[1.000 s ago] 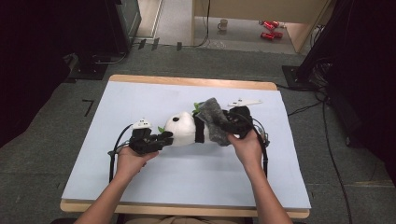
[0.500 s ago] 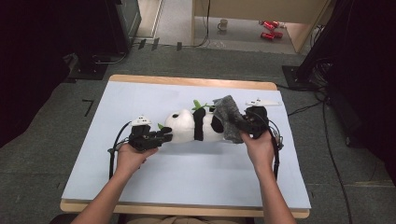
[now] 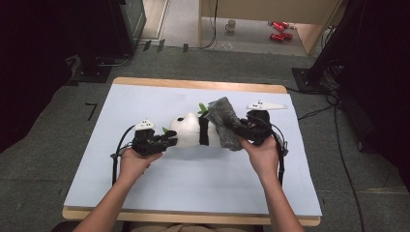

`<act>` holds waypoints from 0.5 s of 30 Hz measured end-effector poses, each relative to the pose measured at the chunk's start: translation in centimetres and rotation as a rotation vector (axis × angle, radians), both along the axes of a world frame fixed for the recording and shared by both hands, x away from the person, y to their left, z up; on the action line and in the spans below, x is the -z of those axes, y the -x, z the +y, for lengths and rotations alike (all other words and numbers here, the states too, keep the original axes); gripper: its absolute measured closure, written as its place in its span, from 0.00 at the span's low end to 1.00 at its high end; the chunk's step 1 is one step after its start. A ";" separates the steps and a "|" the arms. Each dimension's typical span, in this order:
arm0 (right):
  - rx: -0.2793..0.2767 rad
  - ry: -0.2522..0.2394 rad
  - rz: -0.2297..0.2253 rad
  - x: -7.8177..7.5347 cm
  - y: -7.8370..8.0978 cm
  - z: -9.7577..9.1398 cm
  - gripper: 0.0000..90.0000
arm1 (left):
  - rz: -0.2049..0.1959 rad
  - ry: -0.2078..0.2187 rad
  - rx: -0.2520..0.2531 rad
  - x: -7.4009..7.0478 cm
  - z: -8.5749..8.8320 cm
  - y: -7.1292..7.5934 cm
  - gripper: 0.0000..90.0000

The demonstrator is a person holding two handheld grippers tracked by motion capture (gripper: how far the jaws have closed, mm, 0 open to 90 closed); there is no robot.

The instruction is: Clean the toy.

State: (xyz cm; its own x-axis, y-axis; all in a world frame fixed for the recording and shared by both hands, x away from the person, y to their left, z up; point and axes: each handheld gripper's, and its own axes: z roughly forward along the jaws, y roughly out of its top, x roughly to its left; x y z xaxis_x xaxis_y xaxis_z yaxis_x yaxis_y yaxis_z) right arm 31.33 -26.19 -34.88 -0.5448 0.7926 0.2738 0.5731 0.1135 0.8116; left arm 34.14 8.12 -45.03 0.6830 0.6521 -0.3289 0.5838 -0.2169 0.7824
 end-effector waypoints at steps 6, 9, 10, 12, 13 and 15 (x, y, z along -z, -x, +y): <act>-0.035 0.048 0.100 3.1 -0.7 0.6 0.86 | -0.034 -0.011 0.014 0.0 0.1 0.1 0.68; -0.025 0.023 0.104 3.7 -1.1 0.3 0.85 | -0.067 -0.017 0.022 -0.2 0.1 0.3 0.62; -0.025 0.023 0.104 3.7 -1.1 0.3 0.85 | -0.067 -0.017 0.022 -0.2 0.1 0.3 0.61; -0.019 0.023 0.098 3.8 -1.3 0.2 0.85 | -0.075 -0.019 0.031 -0.3 0.2 0.3 0.59; -0.017 0.023 0.095 3.8 -1.3 0.1 0.85 | -0.076 -0.021 0.035 -0.3 0.2 0.4 0.57; -0.017 0.026 0.088 3.9 -1.5 0.1 0.85 | -0.081 -0.016 0.055 -0.4 0.4 0.4 0.50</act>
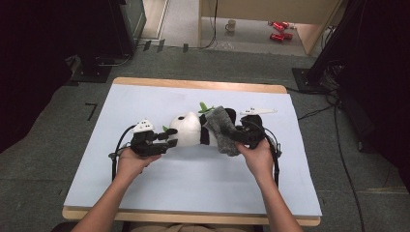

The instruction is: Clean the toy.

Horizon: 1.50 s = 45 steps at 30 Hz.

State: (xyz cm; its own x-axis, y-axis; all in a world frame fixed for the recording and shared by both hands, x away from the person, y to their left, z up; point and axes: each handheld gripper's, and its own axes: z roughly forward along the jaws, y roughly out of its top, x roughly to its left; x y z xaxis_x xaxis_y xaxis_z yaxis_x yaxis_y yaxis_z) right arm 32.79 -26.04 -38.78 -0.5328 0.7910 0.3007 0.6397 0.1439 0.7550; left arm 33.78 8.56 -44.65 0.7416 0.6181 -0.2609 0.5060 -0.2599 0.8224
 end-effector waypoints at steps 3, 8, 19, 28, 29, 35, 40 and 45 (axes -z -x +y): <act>0.007 -0.002 -0.015 0.1 -0.4 0.0 0.85 | -0.039 -0.004 0.024 -0.1 0.5 0.0 0.39; 0.013 -0.007 -0.026 0.0 -1.2 -0.1 0.85 | -0.055 -0.014 0.004 0.4 1.1 -0.7 0.35; 0.034 -0.036 -0.041 -0.1 -3.2 -0.5 0.84 | -0.084 0.017 0.056 0.9 -0.1 -2.3 0.30; 0.041 -0.050 -0.044 -0.1 -3.5 -0.3 0.84 | -0.097 0.014 0.011 2.6 -1.7 -3.8 0.20; 0.041 -0.051 -0.043 -0.1 -3.5 -0.2 0.84 | -0.111 0.007 0.010 2.9 -1.8 -4.0 0.19; 0.040 -0.053 -0.039 -0.1 -3.4 -0.1 0.84 | -0.149 -0.019 0.011 3.2 -2.1 -4.0 0.35; 0.035 -0.049 -0.044 -0.3 -3.2 0.1 0.83 | -0.139 -0.026 -0.011 2.8 -2.1 -3.6 0.54; 0.023 -0.052 -0.052 -1.5 -2.6 0.1 0.84 | -0.124 0.006 0.008 1.8 -1.8 -3.1 0.66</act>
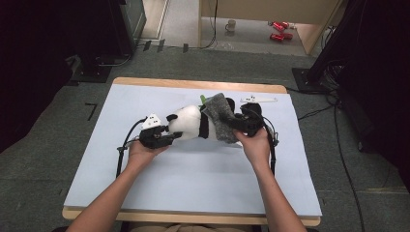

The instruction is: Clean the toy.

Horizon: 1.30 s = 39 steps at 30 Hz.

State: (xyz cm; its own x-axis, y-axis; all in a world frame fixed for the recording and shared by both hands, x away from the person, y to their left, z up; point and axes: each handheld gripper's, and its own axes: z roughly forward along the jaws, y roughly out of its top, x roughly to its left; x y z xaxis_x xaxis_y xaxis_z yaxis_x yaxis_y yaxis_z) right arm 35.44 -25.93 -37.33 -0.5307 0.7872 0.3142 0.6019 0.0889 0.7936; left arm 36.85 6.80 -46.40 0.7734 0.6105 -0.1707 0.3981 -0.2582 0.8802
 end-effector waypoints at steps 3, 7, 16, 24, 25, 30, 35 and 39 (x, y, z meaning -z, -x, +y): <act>-0.004 -0.004 -0.007 -0.4 0.2 0.0 0.84 | 0.052 0.026 0.006 -0.5 0.1 0.3 0.70; -0.016 -0.020 -0.024 -1.5 0.9 0.1 0.84 | 0.111 0.055 0.008 -1.3 0.5 1.3 0.71; -0.062 -0.049 -0.050 -3.4 2.4 1.4 0.84 | 0.169 0.060 -0.038 -1.6 -0.1 6.1 0.68; -0.185 -0.047 -0.016 -2.0 3.3 7.1 0.84 | 0.144 0.032 -0.050 -0.9 -0.1 5.5 0.65; -0.201 -0.043 -0.010 -1.7 3.5 7.7 0.84 | 0.144 0.032 -0.050 -0.9 -0.1 5.5 0.65; -0.233 -0.036 0.013 -0.7 4.0 10.0 0.84 | 0.129 0.020 -0.049 -0.9 -0.5 5.9 0.64; -0.245 -0.014 0.040 0.6 3.4 10.6 0.84 | 0.129 0.000 -0.062 -0.8 -0.7 6.3 0.64; -0.254 0.002 0.034 1.2 3.0 10.5 0.85 | 0.127 -0.002 -0.068 -0.5 -0.7 6.4 0.64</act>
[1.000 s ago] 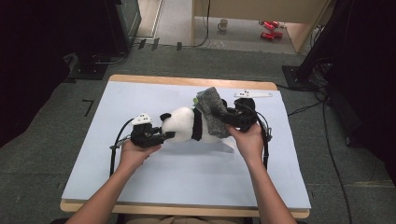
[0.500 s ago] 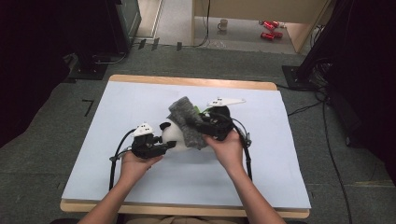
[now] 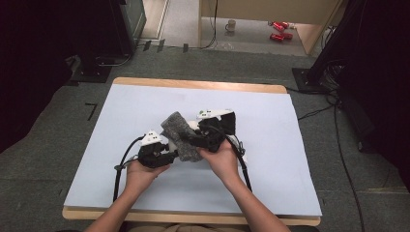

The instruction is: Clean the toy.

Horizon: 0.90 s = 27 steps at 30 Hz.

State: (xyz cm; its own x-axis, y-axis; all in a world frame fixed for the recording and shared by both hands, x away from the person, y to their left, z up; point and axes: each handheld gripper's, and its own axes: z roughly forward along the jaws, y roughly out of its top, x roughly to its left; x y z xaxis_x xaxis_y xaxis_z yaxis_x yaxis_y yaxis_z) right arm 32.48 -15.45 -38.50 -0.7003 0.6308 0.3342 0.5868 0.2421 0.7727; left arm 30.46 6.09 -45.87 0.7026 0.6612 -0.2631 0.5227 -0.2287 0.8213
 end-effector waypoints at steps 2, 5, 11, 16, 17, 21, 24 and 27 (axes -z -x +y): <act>-0.009 0.038 -0.026 0.2 -0.2 0.1 0.86 | 0.003 -0.002 -0.002 0.2 0.0 0.0 0.64; -0.007 0.057 -0.038 0.4 -0.3 0.0 0.86 | 0.010 -0.003 0.000 0.2 0.1 -0.2 0.64; 0.025 0.099 -0.069 0.1 -0.5 -0.9 0.85 | 0.034 0.012 0.001 0.3 0.5 -0.7 0.63; 0.098 0.109 -0.047 0.1 -1.2 -3.1 0.85 | 0.054 0.031 0.018 0.3 0.9 -1.3 0.63; 0.112 0.101 -0.029 0.1 -1.4 -3.8 0.86 | 0.059 0.042 0.028 0.4 1.0 -1.4 0.63; 0.121 0.113 -0.031 -0.1 -1.6 -4.3 0.86 | 0.059 0.038 0.043 0.3 1.1 -1.7 0.63; 0.137 0.112 -0.028 -0.4 -1.7 -4.9 0.86 | 0.064 0.037 0.050 0.3 1.1 -1.8 0.63; 0.161 0.097 -0.024 -0.7 -1.7 -5.9 0.86 | 0.075 0.042 0.054 0.2 1.2 -2.1 0.63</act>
